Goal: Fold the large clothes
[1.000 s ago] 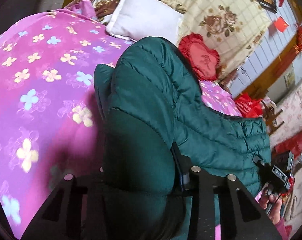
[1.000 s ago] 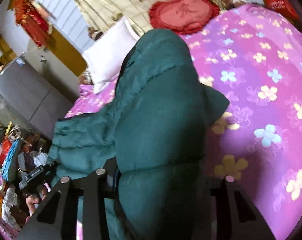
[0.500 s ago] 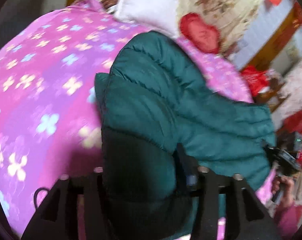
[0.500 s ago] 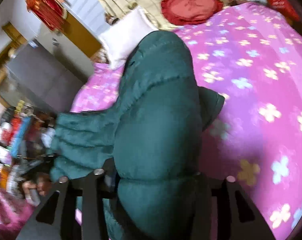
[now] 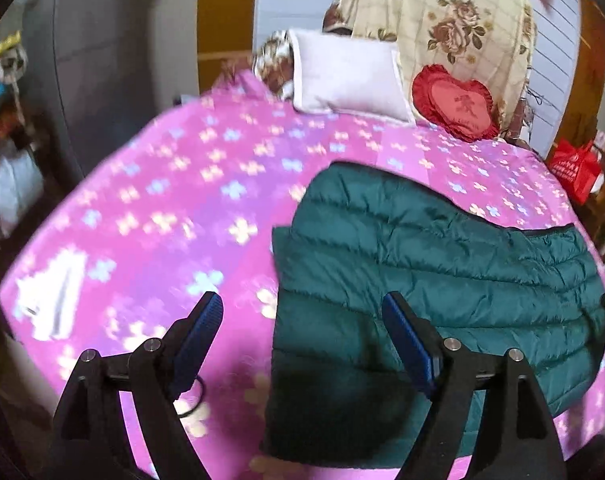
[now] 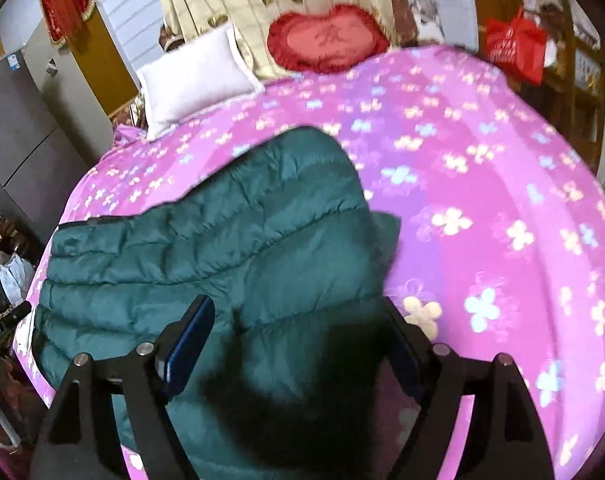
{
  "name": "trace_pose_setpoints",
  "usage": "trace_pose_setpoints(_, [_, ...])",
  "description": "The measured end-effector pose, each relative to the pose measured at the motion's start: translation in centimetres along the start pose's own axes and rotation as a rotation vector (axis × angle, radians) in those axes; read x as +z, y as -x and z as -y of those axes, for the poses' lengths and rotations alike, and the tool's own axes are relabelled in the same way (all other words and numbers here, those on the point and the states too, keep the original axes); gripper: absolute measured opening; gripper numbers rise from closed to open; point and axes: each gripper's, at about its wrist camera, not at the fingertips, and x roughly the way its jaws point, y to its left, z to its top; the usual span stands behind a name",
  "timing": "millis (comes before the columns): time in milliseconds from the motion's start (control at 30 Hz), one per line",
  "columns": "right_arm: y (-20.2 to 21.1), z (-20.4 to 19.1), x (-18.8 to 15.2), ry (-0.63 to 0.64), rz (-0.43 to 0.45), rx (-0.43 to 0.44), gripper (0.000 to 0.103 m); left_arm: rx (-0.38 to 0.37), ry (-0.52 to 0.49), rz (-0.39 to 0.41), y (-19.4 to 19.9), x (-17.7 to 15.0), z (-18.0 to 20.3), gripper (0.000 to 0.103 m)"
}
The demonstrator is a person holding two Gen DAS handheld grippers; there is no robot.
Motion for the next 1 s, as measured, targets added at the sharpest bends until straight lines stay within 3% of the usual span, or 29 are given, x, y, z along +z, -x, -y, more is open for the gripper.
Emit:
trace_pose_setpoints(133, [2.4,-1.5,-0.6,0.005,0.058,-0.011,0.085,0.023,-0.026,0.052,1.3,-0.3,1.3,0.063])
trace_pose_setpoints(433, [6.3,-6.1,-2.1,0.150,0.180,-0.112,0.095,-0.018,-0.047,0.056,2.1,-1.7,5.0,0.063])
trace_pose_setpoints(567, [6.3,-8.2,-3.4,0.173,0.164,-0.050,0.096,0.017,-0.055,0.081,2.9,-2.3,6.4,0.063])
trace_pose_setpoints(767, [4.2,-10.2,-5.3,0.192,0.116,-0.022,0.096,0.059,-0.086,0.121,3.9,-3.1,8.3,0.063])
trace_pose_setpoints(1000, [3.1,-12.0,-6.5,0.198,0.106,-0.013,0.096,0.058,-0.107,0.146,4.3,-3.8,9.3,0.063])
